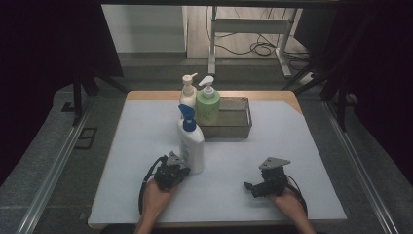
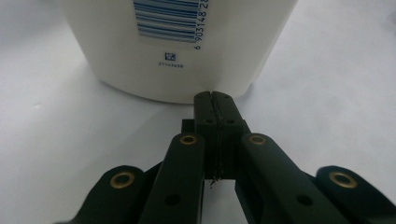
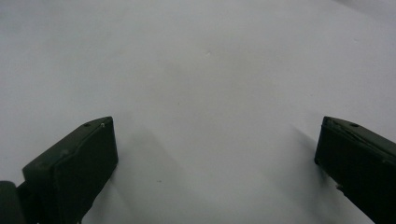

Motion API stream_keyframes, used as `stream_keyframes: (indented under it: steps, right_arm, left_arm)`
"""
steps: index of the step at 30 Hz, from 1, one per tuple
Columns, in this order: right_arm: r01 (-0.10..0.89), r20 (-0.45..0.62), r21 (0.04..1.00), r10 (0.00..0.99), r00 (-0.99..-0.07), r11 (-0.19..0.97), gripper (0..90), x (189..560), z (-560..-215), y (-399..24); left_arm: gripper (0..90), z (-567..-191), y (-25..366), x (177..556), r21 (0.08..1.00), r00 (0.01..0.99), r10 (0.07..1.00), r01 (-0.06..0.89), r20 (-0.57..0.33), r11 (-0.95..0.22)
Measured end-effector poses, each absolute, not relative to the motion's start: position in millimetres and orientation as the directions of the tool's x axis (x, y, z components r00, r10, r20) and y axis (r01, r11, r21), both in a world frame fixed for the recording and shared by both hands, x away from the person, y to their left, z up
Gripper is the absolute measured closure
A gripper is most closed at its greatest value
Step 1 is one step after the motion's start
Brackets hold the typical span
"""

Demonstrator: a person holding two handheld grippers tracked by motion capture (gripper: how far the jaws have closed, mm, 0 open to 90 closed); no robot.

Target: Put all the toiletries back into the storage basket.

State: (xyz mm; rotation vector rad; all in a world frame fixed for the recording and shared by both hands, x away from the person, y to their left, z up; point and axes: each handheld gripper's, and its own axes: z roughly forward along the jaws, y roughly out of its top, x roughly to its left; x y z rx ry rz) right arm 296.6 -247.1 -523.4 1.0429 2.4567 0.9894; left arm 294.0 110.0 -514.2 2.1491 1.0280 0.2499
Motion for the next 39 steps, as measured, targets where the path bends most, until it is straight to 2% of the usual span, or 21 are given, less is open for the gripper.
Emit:
stream_keyframes:
  steps: [7,13,24,34,39]
  right_arm:
    - [0.518,-0.001,0.694,0.720,-0.694,0.500,0.0,297,-523,-247]
    - [0.518,-0.001,0.693,0.719,-0.695,0.502,0.0,297,-523,-247]
    - [0.515,-0.003,0.694,0.717,-0.697,0.503,0.0,296,-523,-247]
    - [0.503,0.007,0.703,0.702,-0.713,0.504,0.9,295,-520,-245]
    - [0.494,0.012,0.712,0.695,-0.719,0.499,0.9,294,-517,-243]
  left_arm:
    - [88.2,-516,107,295,0.686,0.667,0.734,0.593,-0.125,-0.422]
    - [79.4,-512,110,291,0.697,0.664,0.738,0.585,-0.118,-0.415]
    - [44.0,-513,124,280,0.712,0.629,0.772,0.583,-0.090,-0.392]
    - [14.2,-516,132,266,0.699,0.601,0.799,0.575,-0.009,-0.424]
    - [12.8,-520,136,266,0.680,0.580,0.814,0.588,0.022,-0.438]
